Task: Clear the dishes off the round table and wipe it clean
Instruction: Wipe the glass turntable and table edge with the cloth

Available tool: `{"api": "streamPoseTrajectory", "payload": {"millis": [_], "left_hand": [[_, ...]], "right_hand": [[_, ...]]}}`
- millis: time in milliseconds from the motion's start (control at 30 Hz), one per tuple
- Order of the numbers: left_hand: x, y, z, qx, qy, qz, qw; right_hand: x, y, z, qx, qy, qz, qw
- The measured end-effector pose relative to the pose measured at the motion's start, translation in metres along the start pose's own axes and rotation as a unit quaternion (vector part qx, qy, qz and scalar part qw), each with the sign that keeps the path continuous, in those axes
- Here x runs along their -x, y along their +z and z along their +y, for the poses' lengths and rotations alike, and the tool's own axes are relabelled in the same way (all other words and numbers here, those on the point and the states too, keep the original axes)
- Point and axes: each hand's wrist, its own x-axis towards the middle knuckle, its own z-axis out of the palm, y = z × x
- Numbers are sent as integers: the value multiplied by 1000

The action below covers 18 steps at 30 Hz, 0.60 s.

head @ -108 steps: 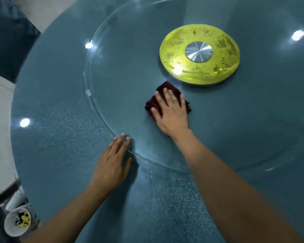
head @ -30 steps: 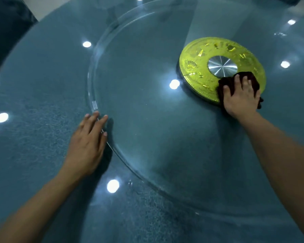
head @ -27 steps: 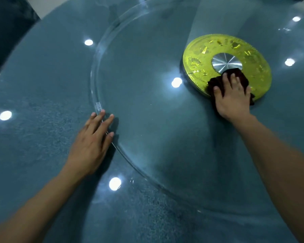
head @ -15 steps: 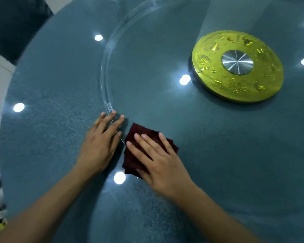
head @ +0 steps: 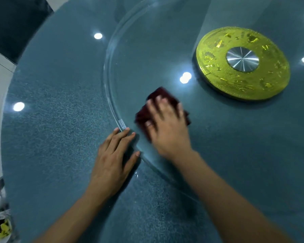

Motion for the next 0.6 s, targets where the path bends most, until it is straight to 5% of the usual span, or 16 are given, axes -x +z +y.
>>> {"api": "streamPoseTrajectory", "payload": {"millis": [100,200,367,467,600], "left_hand": [[1,-4,3,32,-17,30,999],[-7,-9,5,67,-16,46,997],[-41,-13,-15,7,-54,46,997],[-53,-12,-26,-31,-55,2,998],[-49,-9,-27,-41,-39,-42,998]], "right_hand": [[39,-4,-35,-24,-81,-44,995],[32,-12,16,-6,-72,-41,997],[-35,-45,195,20,255,6,967],[-62,-59,239,7,364,-8,931],[-55,-37,160,31,228,12,973]]}}
